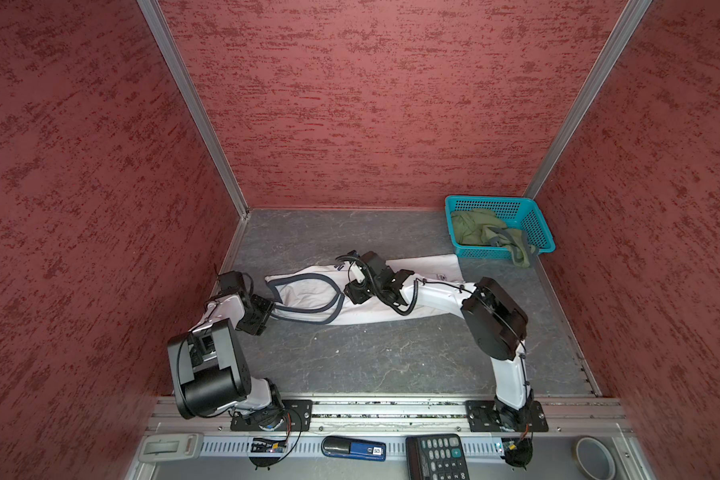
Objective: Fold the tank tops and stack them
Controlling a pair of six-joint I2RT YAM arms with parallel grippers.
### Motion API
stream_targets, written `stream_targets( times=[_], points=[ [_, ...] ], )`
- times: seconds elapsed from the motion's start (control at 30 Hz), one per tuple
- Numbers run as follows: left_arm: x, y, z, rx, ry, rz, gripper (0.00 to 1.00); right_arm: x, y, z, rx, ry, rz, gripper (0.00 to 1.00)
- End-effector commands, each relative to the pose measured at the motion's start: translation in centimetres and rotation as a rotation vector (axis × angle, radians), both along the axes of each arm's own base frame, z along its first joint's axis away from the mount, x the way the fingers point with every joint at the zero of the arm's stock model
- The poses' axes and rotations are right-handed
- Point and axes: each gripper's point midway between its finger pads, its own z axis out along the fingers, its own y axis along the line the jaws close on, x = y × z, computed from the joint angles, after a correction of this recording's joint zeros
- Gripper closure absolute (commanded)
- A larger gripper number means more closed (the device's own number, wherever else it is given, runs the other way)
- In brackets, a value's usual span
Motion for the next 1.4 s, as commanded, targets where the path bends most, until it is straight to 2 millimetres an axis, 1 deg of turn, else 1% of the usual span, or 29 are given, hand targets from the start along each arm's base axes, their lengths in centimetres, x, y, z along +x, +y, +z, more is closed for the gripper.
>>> stream_targets(
  times=[0.0, 0.07, 0.13, 0.23, 0.33, 0.4, 0.5, 0.57, 0.67, 0.73, 0.8, 0.87, 0.9, 1.0, 1.1, 1.2, 1.27, 1.37],
  points=[
    [-0.7, 0.6, 0.1, 0.027, 0.01, 0.021, 0.39, 0.4, 1.9, 1.1, 0.029, -0.04, 0.059, 0.35],
    [-0.8, 0.7, 0.2, 0.03, 0.009, 0.024, 0.36, 0.8, 2.4, 0.4, 0.009, -0.035, 0.058, 0.36],
    [-0.9, 0.7, 0.4, 0.035, 0.002, 0.027, 0.35, 1.6, 2.2, -0.5, -0.03, -0.046, 0.025, 0.39],
    [-0.9, 0.8, 0.8, 0.043, -0.006, 0.027, 0.33, 2.5, 1.4, -1.7, -0.099, -0.064, -0.013, 0.47],
    [-1.0, 0.7, 1.2, 0.048, -0.016, 0.027, 0.31, 2.7, 1.1, -2.4, -0.133, -0.077, -0.008, 0.53],
    [-1.0, 0.7, 1.4, 0.053, -0.023, 0.027, 0.31, 2.4, 1.2, -2.2, -0.119, -0.075, 0.0, 0.54],
    [-1.1, 0.6, 1.6, 0.053, -0.027, 0.023, 0.31, 2.3, 1.0, -1.6, -0.104, -0.076, -0.011, 0.5],
    [-1.2, 0.3, 2.1, 0.059, -0.037, 0.016, 0.3, 2.1, 0.9, -0.5, -0.084, -0.082, -0.015, 0.49],
    [-1.3, 0.1, 3.5, 0.097, -0.063, 0.004, 0.29, 1.8, 0.7, 1.0, -0.053, -0.093, -0.027, 0.46],
    [-1.5, -0.2, 4.6, 0.141, -0.075, -0.007, 0.29, 1.5, 0.5, 1.6, -0.043, -0.096, -0.03, 0.45],
    [-1.9, -0.5, 5.6, 0.192, -0.078, -0.018, 0.29, 1.2, 0.4, 1.7, -0.038, -0.095, -0.028, 0.45],
    [-2.4, -1.1, 6.1, 0.217, -0.081, -0.03, 0.3, 0.9, 0.1, 1.4, -0.041, -0.089, -0.032, 0.44],
    [-2.5, -1.5, 6.1, 0.215, -0.086, -0.037, 0.3, 0.8, 0.0, 1.4, -0.04, -0.091, -0.034, 0.44],
    [-3.2, -3.0, 5.2, 0.179, -0.079, -0.048, 0.35, 0.7, -0.6, 1.2, -0.051, -0.094, -0.054, 0.44],
    [-3.1, -4.2, 4.0, 0.144, -0.087, -0.069, 0.41, 0.6, -1.2, 1.2, -0.056, -0.099, -0.068, 0.44],
    [-2.4, -4.8, 3.1, 0.114, -0.079, -0.082, 0.48, 0.5, -1.7, 1.4, -0.062, -0.103, -0.084, 0.44],
    [-1.8, -4.8, 2.8, 0.11, -0.078, -0.081, 0.5, 0.6, -2.3, 1.4, -0.077, -0.109, -0.105, 0.44],
    [-0.6, -4.7, 2.5, 0.105, -0.097, -0.082, 0.57, 0.7, -3.3, 1.5, -0.098, -0.12, -0.145, 0.44]
  ],
)
